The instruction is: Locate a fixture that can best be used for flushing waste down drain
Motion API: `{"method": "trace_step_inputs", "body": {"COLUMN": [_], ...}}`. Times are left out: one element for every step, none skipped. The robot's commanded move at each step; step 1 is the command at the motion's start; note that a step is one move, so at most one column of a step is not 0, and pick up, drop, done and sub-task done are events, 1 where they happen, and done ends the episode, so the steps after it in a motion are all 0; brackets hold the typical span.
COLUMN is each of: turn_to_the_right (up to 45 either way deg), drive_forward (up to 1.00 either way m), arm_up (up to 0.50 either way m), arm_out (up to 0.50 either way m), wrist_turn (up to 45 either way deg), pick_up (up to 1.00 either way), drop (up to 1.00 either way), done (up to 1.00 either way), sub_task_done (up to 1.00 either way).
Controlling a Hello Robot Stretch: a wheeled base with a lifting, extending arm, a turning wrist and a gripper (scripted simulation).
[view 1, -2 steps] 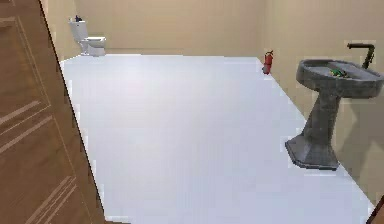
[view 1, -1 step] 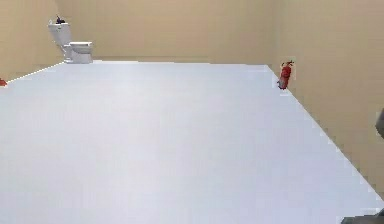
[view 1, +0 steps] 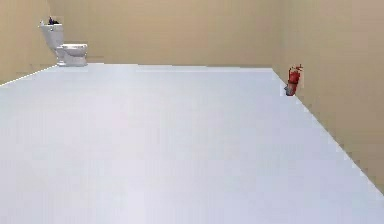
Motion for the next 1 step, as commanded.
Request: {"method": "trace_step_inputs", "body": {"turn_to_the_right": [-24.0], "drive_forward": [0.00], "arm_up": [0.00], "arm_out": [0.00], "wrist_turn": [0.0], "pick_up": [0.00], "drop": [0.00], "done": [0.00], "sub_task_done": [0.00]}}
